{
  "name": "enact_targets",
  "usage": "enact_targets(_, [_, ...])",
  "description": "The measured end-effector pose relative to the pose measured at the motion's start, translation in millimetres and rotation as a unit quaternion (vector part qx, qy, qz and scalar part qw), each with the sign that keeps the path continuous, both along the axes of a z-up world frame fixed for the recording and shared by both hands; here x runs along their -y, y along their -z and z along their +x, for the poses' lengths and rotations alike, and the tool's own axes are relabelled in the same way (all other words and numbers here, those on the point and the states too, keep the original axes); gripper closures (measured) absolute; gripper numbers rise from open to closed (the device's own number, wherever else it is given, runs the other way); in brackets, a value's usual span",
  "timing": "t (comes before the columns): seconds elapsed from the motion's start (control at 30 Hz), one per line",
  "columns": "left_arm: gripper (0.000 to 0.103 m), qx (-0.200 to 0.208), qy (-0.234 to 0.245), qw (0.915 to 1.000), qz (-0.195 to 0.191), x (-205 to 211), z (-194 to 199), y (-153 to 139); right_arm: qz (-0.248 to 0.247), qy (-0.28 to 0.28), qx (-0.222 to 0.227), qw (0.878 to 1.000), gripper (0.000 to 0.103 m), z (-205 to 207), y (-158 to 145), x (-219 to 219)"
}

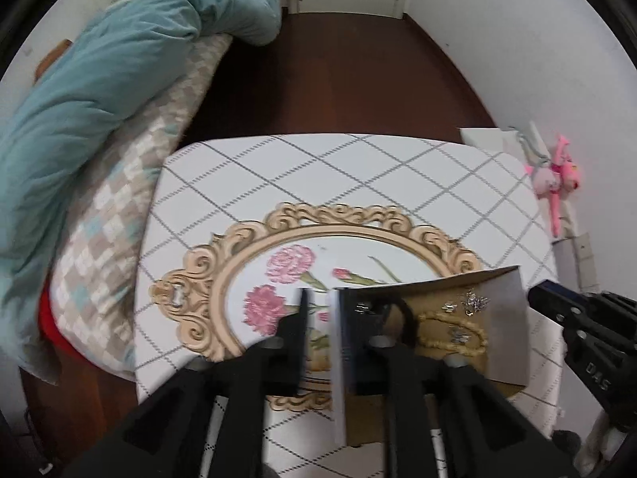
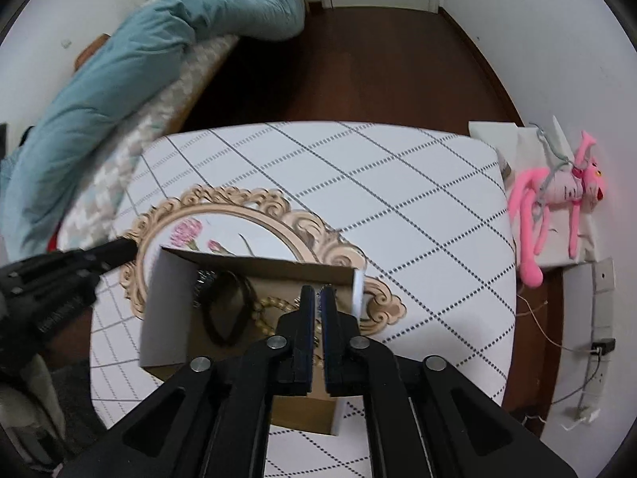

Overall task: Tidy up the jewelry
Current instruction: 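Lower both silver bracelets into the white box and open both tools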

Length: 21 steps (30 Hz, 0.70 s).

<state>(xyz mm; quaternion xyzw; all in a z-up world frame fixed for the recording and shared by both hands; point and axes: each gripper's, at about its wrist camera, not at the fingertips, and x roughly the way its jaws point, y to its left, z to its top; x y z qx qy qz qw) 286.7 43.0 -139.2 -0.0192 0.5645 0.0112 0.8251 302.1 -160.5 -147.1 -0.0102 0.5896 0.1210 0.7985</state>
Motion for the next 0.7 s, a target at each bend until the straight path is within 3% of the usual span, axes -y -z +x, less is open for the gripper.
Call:
enact_targets(0.03, [0.039, 0.003, -0.004, 1.0, 0.002, -1, -1, 0, 0.0, 0.001, 0.0, 1.0, 0.084, -1, 0, 1])
enact_targets(0.07, [0.025, 0.01, -0.011, 0.9999, 0.004, -3, -3, 0, -0.001, 0.002, 0.002, 1.0, 0.072, -3, 0, 1])
enact_targets(0.13, [0.025, 0.024, -0.017, 0.9996, 0.002, -6, -8, -1, -0.003, 0.005, 0.007, 1.0, 0.059, -5, -1, 3])
enact_targets(0.23, [0.025, 0.029, -0.025, 0.9993, 0.002, -9, -16, 1, -0.015, 0.01, 0.016, 1.0, 0.055, -13, -1, 5])
enact_targets(0.3, [0.017, 0.031, -0.029, 0.9991, 0.003, -9, -23, 5, -0.025, 0.015, 0.021, 0.999, 0.041, -19, -1, 7])
enact_targets(0.37, [0.001, 0.031, -0.03, 0.999, 0.009, -6, -29, 9, -0.039, 0.019, 0.028, 0.999, 0.014, -26, 1, 7])
enact_targets(0.57, [0.0, 0.03, -0.022, 0.9989, 0.03, 5, -49, 21, -0.086, 0.029, 0.046, 0.995, 0.001, -50, 12, 7])
enact_targets(0.7, [0.0, 0.029, -0.023, 0.9988, 0.033, 8, -59, 25, -0.098, 0.039, 0.055, 0.993, 0.001, -62, 16, 10])
